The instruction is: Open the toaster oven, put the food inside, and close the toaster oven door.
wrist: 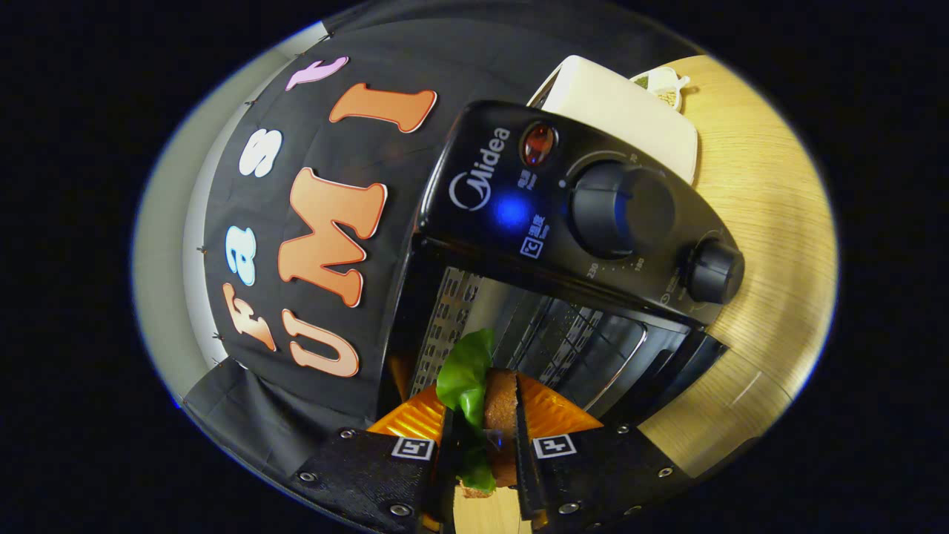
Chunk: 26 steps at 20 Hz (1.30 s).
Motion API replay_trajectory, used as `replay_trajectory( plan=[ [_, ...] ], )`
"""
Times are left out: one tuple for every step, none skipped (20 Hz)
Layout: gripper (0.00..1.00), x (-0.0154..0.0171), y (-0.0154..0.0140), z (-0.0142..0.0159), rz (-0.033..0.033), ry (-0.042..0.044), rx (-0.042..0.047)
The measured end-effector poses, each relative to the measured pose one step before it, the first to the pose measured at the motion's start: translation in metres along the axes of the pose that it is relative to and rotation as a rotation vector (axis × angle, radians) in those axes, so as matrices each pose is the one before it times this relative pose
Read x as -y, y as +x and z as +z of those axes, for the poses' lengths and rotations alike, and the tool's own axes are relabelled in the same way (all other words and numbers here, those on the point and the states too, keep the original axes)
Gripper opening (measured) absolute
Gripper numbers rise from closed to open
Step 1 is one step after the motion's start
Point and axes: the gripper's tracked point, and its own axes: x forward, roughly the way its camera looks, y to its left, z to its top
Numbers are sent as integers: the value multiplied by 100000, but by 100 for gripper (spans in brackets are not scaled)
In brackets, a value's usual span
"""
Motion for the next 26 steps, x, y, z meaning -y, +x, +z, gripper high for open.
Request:
replay_trajectory(
  plan=[
    [34,44,247,-357,31,-1787,369],
    [34,194,171,-46,-693,-2048,946],
    [34,106,265,140,-180,-1997,1570],
    [34,-157,235,404,337,-1624,2419],
    [34,34,479,184,-182,-4305,2224],
    [34,226,357,-184,-917,-6186,957],
    [35,-52,203,-364,-133,-5553,795],
    [38,68,-210,-299,-832,-5613,879],
    [40,282,100,126,-1678,-5763,1969],
    [45,422,-37,305,-1536,-5963,1860],
    [48,97,26,75,-799,-6078,584],
    [51,-223,-131,183,31,-5954,469],
    [53,-72,-55,153,-168,-6587,782],
    [57,415,-28,225,-1878,-8044,656],
    [59,435,96,115,-2014,-7773,-68],
    [63,279,-150,118,-601,-6052,-443],
    [65,193,-174,-247,-596,-4674,-1322],
    [69,37,-480,19,512,-3448,-555],
    [73,-32,-403,163,416,-2553,-462],
    [77,22,-341,-21,243,-2093,-740],
    [80,-60,-611,42,767,-2026,-520],
    [82,-206,-593,-165,661,-2263,-1059],
    [83,-526,-754,-329,2607,-2759,-1572],
    [85,-808,-916,-277,2991,-3005,-1504],
    [86,-666,-1121,-333,2241,-3696,-1033],
    [88,-561,-1188,-28,1977,-4183,-256]
  ],
)
